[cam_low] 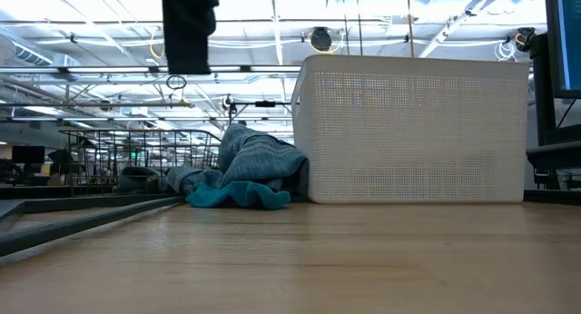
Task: Pick & Place Cloths
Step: Put the blue sock into the gold wire basket
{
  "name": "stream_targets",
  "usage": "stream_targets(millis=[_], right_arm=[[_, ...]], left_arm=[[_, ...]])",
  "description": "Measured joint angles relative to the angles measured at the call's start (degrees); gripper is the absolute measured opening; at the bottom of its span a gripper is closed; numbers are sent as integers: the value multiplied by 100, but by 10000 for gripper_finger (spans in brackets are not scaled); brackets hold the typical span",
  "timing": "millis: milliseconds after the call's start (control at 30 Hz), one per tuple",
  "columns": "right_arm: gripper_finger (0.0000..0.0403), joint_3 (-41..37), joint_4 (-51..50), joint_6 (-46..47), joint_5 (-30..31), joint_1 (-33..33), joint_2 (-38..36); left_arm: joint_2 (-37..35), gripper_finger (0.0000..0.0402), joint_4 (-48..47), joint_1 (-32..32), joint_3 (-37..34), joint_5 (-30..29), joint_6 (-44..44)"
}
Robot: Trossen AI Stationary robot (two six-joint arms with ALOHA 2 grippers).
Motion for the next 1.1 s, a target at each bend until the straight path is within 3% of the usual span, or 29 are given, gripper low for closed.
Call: stream_targets(millis=[267,500,933,1100], right_arm=[[162,0,-737,26,355,-1,-817],[153,2,-989,1,348,-1,-1403],[148,0,-1428,-183,344,-1,-1766],[149,0,-1489,-183,344,-1,-1771]], left_arm=[[102,5,-521,1182,-2,589,369],[488,5,-475,2096,-2,684,666],[1495,4,-465,3438,-2,1793,677],[1851,6,-466,3740,-2,1892,659]])
